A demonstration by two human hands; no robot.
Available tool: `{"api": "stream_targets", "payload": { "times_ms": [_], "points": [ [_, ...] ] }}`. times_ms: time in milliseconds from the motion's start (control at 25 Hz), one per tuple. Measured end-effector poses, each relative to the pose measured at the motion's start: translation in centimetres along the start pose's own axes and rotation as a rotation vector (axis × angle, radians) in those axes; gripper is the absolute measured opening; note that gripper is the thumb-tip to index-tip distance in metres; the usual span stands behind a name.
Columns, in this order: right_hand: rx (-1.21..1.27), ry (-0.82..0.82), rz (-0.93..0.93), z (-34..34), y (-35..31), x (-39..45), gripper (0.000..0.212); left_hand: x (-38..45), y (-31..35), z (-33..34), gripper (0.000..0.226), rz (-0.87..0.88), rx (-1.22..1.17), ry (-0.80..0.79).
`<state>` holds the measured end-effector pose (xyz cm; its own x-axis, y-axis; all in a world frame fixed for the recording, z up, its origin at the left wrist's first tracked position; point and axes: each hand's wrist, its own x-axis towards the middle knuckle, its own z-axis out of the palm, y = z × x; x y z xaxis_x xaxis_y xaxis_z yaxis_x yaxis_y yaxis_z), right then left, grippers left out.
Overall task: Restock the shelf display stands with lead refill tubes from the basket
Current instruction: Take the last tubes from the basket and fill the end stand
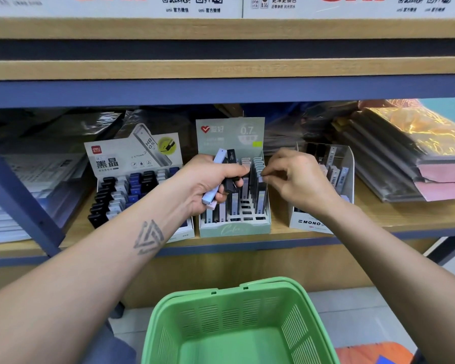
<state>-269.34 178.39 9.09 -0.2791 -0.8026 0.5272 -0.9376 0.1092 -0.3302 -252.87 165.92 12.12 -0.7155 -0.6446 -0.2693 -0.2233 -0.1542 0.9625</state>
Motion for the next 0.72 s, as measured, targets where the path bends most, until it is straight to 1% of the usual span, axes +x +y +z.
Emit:
{"api": "stream_targets", "payload": {
  "times_ms": [80,160,200,320,360,400,520,600,640,680,720],
  "points": [
    [0.004,-0.001,0.027,0.0,-0.1,-0.2,0.011,-0.5,-0.1,0.4,0.016,0.0,0.001,-0.021],
    [0.074,0.013,0.112,-0.4,-0.6,-0.5,0.018,-0.9,-0.2,1.0,0.017,0.009,0.009,-0.064],
    [0.187,0.023,0.192,-0.8,-0.9,-0.6,0.02,-1.1,-0.3,1.3,0.017,0.012,0.018,-0.092],
    [0.79,-0.015,0.452,-2.6,-1.6,-1.0,0.017,-1.5,-0.6,2.6,0.02,0.017,0.049,-0.209],
    [0.926,-0.045,0.486,-3.1,-1.7,-1.2,0.017,-1.6,-0.6,3.1,0.021,0.015,0.069,-0.241],
    [0.995,-0.069,0.496,-3.6,-1.7,-1.4,0.017,-1.7,-0.7,3.7,0.021,0.013,0.094,-0.262],
    [1.003,-0.089,0.498,-4.7,-0.8,-2.7,0.017,-2.2,-0.9,5.9,0.023,0.016,0.154,-0.298],
    [0.961,-0.064,0.552,-4.9,0.2,-3.4,0.017,-2.4,-1.0,6.8,0.022,0.026,0.147,-0.277],
    [0.89,-0.036,0.575,-4.8,0.9,-3.6,0.014,-2.3,-0.8,6.9,0.022,0.028,0.145,-0.25],
    [0.746,-0.007,0.573,-4.6,1.5,-3.6,0.008,-2.3,-0.4,6.6,0.023,0.028,0.135,-0.214],
    [0.551,0.017,0.536,-4.3,1.9,-3.4,0.002,-2.0,0.0,5.9,0.024,0.035,0.114,-0.168]
  ]
}}
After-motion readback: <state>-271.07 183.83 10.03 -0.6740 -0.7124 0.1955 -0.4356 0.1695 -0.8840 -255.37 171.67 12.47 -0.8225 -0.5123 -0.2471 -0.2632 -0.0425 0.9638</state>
